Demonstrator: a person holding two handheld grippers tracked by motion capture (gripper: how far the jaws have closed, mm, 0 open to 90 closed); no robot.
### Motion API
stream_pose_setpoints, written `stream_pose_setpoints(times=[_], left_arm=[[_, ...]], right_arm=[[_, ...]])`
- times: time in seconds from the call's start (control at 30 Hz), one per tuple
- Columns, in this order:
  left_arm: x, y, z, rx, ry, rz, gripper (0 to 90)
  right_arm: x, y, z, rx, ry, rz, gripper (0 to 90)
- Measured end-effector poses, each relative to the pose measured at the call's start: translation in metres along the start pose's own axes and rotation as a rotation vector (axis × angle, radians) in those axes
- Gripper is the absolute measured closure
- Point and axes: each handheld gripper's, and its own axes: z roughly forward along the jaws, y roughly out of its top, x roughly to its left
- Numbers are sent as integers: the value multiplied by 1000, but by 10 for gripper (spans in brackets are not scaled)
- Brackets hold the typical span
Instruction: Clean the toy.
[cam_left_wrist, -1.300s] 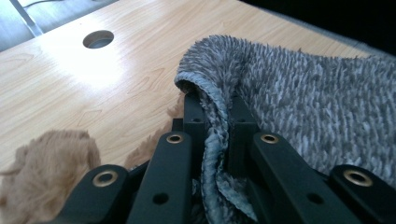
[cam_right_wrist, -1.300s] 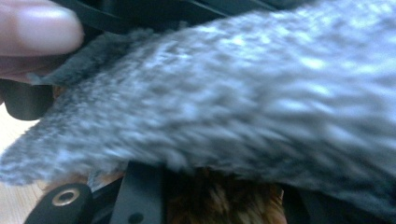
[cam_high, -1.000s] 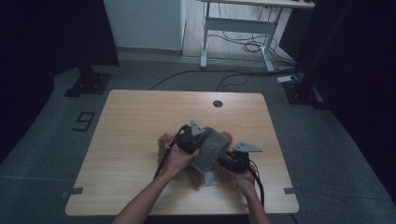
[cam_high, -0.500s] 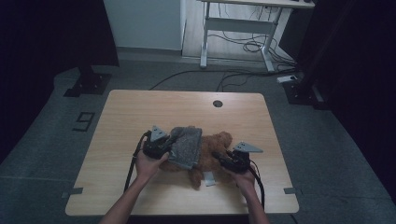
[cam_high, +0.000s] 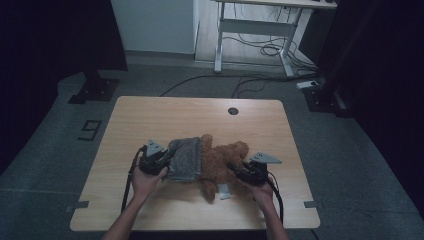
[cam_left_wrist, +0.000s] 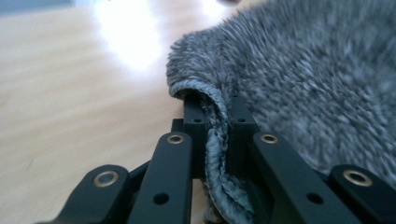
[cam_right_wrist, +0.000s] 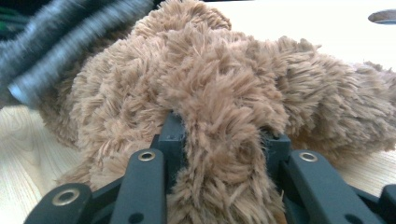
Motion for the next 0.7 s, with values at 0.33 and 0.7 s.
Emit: stream_pose_setpoints(times=[0.33, 0.7], left_arm=[[10, -41, 25, 138, -65, -93, 819], [20, -4, 38, 98, -36, -126, 825]], right_arm=[[-1, 0, 1, 1, -4, 4, 624], [-6, 22, 18, -52, -60, -75, 657]])
